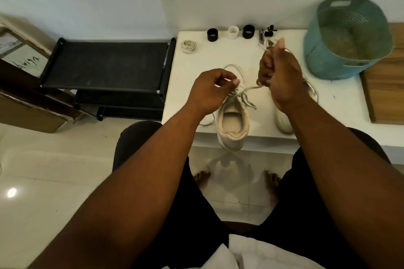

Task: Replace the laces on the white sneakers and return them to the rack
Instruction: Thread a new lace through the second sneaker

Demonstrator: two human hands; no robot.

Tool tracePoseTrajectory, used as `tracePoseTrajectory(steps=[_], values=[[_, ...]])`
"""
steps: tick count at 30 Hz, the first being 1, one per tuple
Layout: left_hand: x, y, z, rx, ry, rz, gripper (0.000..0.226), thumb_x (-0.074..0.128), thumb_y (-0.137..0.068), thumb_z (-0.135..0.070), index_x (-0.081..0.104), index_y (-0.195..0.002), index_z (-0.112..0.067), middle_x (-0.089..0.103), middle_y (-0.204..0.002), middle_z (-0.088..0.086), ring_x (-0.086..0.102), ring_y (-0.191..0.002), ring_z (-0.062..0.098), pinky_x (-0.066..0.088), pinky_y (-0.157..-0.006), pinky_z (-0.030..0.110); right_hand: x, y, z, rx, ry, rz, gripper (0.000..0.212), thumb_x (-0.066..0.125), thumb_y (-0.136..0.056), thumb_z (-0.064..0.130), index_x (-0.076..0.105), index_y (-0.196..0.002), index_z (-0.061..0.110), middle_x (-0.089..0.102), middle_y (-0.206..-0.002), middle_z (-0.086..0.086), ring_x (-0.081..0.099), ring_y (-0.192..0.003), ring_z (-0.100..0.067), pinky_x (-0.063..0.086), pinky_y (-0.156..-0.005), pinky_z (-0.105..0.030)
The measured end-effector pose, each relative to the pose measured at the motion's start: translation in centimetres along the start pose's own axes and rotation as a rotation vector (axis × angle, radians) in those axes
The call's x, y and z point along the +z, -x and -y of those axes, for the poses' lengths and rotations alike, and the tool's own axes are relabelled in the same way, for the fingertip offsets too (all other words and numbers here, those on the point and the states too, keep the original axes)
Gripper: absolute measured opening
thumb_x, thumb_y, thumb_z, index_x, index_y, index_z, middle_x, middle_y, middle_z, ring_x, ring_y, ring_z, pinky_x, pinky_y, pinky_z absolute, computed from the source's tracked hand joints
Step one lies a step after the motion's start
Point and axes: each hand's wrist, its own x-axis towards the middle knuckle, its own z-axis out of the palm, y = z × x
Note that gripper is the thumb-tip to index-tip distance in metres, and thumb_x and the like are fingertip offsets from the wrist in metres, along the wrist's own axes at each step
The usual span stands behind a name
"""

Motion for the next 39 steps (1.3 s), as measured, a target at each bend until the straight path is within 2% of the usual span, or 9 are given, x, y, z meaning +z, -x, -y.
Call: tracePoseTrajectory(steps=[5, 8, 12, 16, 19, 23, 29, 35, 39], values=[[-1.3, -0.3, 0.7, -0.209, -0.236, 0.059, 0.019, 0.084, -0.080, -0.041, 0.073, -0.080, -0.026, 0.073, -0.088, -0.005, 0.071, -0.085, 0.020, 0.060, -0.086, 0.047, -0.6, -0.3, -1.0, -0.186, 0.594, 0.120, 0.037, 0.046, -0.106, 0.037, 0.069, -0.080, 0.025, 0.056, -0.063, 0.016, 0.052, -0.059, 0.002, 0.036, -0.064, -0.027], [-1.4, 0.1, 0.3, -0.239, -0.300, 0.111, 0.024, 0.089, -0.071, -0.041, 0.072, -0.082, -0.028, 0.073, -0.094, -0.004, 0.071, -0.089, 0.018, 0.061, -0.086, 0.044, -0.3, -0.3, -1.2, -0.148, 0.592, 0.141, 0.019, 0.066, -0.098, 0.031, 0.078, -0.088, 0.020, 0.069, -0.073, 0.011, 0.059, -0.063, 0.007, 0.042, -0.064, -0.012], [-1.5, 0.4, -0.5, -0.225, -0.263, 0.068, 0.022, 0.083, -0.073, -0.019, 0.071, -0.090, -0.028, 0.072, -0.094, -0.002, 0.073, -0.073, 0.013, 0.062, -0.072, 0.035, 0.1, -0.2, -1.6, -0.088, 0.580, 0.157, 0.007, 0.076, -0.091, 0.027, 0.080, -0.091, 0.021, 0.072, -0.078, 0.011, 0.061, -0.065, 0.009, 0.042, -0.063, -0.008], [-1.6, 0.6, -0.7, -0.235, -0.194, 0.065, 0.040, 0.075, -0.071, 0.002, 0.069, -0.102, -0.023, 0.070, -0.091, 0.005, 0.069, -0.063, 0.015, 0.053, -0.055, 0.027, 0.8, 0.2, -2.2, -0.091, 0.701, 0.240, 0.009, 0.075, -0.090, 0.025, 0.082, -0.095, 0.023, 0.074, -0.084, 0.011, 0.063, -0.076, 0.003, 0.044, -0.073, -0.017], [-1.8, 0.7, -0.4, -0.291, -0.061, 0.068, 0.049, 0.071, -0.072, 0.011, 0.065, -0.111, -0.018, 0.069, -0.083, 0.016, 0.064, -0.061, 0.021, 0.061, -0.064, 0.040, 1.5, 0.3, -2.6, -0.130, 0.829, 0.281, 0.013, 0.074, -0.089, 0.027, 0.082, -0.097, 0.021, 0.078, -0.095, 0.004, 0.065, -0.085, -0.008, 0.045, -0.074, -0.018], [-1.8, 0.8, -0.2, -0.330, 0.022, 0.081, 0.063, 0.070, -0.073, 0.011, 0.055, -0.122, -0.026, 0.075, -0.090, 0.020, 0.072, -0.075, 0.032, 0.061, -0.077, 0.056, 2.1, 0.3, -2.9, -0.165, 0.951, 0.345, 0.016, 0.070, -0.089, 0.029, 0.081, -0.099, 0.022, 0.077, -0.093, 0.001, 0.068, -0.085, -0.019, 0.054, -0.078, -0.034], [-1.9, 0.7, -0.2, -0.333, 0.007, 0.079, 0.079, 0.072, -0.073, 0.010, 0.047, -0.137, -0.029, 0.076, -0.093, 0.019, 0.074, -0.095, 0.036, 0.062, -0.079, 0.052, 2.7, 0.3, -3.3, -0.169, 1.025, 0.361, 0.018, 0.069, -0.088, 0.030, 0.081, -0.100, 0.022, 0.077, -0.092, -0.002, 0.067, -0.083, -0.022, 0.056, -0.078, -0.039], [-2.3, 0.7, -0.1, -0.416, 0.155, 0.105, 0.046, 0.068, -0.089, 0.002, 0.059, -0.128, -0.021, 0.074, -0.107, 0.012, 0.075, -0.077, 0.021, 0.063, -0.078, 0.033, 2.9, 0.6, -3.8, -0.139, 0.945, 0.327, 0.017, 0.070, -0.089, 0.033, 0.081, -0.097, 0.025, 0.076, -0.091, 0.001, 0.066, -0.084, -0.019, 0.054, -0.076, -0.037], [-2.5, 0.7, 0.5, -0.374, 0.042, 0.143, 0.045, 0.073, -0.087, 0.000, 0.062, -0.127, -0.019, 0.078, -0.096, 0.007, 0.076, -0.086, 0.021, 0.061, -0.080, 0.034, 2.7, 0.7, -3.7, -0.148, 0.926, 0.332, 0.016, 0.070, -0.089, 0.034, 0.081, -0.097, 0.025, 0.075, -0.091, 0.003, 0.066, -0.084, -0.017, 0.054, -0.077, -0.035]])
